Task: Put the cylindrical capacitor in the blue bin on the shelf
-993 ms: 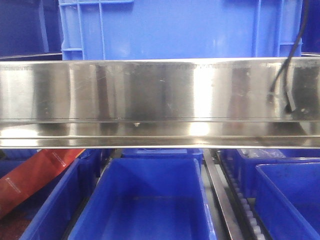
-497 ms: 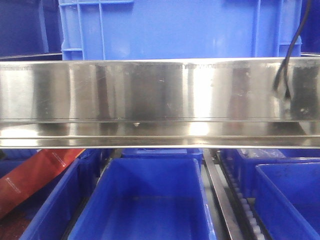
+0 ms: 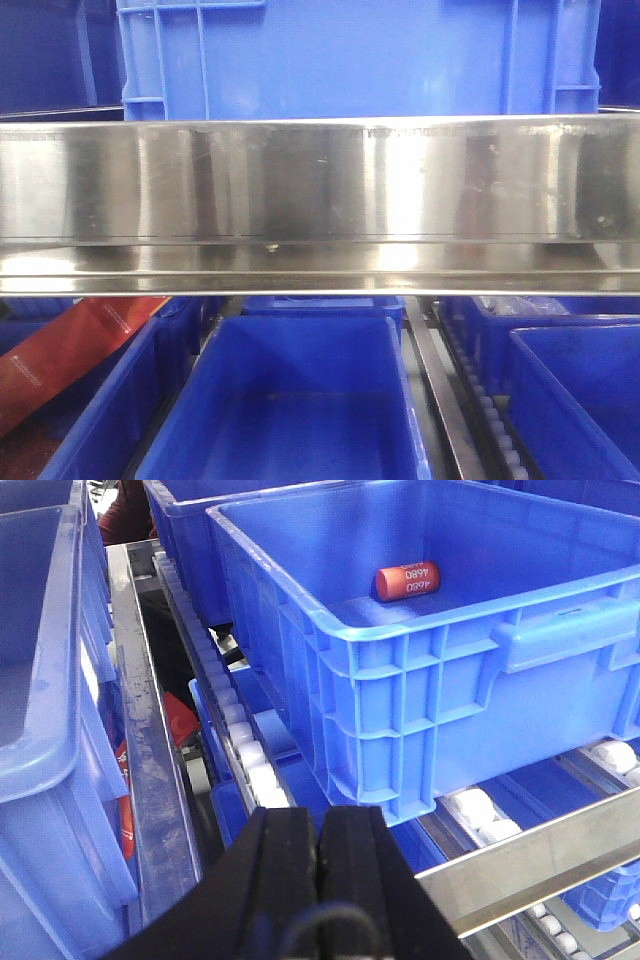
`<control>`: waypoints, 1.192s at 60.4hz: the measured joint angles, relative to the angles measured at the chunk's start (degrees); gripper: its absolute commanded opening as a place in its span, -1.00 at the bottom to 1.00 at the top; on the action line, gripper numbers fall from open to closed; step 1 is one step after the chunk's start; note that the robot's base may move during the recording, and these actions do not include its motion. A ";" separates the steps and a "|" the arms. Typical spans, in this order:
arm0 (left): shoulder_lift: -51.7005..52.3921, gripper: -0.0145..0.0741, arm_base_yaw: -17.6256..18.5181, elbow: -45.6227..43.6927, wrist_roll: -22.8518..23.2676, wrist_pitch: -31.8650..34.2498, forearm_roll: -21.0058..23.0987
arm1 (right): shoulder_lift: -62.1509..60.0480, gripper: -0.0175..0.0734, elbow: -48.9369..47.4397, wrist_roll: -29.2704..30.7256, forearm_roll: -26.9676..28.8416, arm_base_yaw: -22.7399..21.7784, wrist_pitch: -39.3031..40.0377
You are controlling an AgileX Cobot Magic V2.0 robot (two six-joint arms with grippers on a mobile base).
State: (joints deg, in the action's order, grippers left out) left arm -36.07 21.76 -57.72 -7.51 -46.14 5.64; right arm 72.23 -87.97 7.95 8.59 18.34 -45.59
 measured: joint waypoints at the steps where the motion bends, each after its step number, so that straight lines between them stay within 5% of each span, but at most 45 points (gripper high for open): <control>1: 0.00 -0.92 0.00 0.00 0.00 0.00 0.00 | -0.99 -0.97 1.40 0.00 0.00 -0.30 0.99; 22: 0.00 -0.92 0.00 0.00 0.00 0.00 0.00 | -26.55 -0.97 38.55 0.00 -1.81 -2.56 18.29; 37: 0.00 -0.92 0.00 0.00 0.00 0.00 0.00 | -41.70 -0.97 55.83 0.00 -1.96 -2.56 28.89; 72: 0.00 -0.92 0.00 0.00 0.00 0.00 0.00 | -51.89 -0.97 62.17 0.00 -1.96 -2.56 35.95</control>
State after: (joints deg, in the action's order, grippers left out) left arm -36.07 21.76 -57.72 -7.51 -46.14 5.64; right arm 20.34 -25.81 7.95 6.63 15.78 -9.64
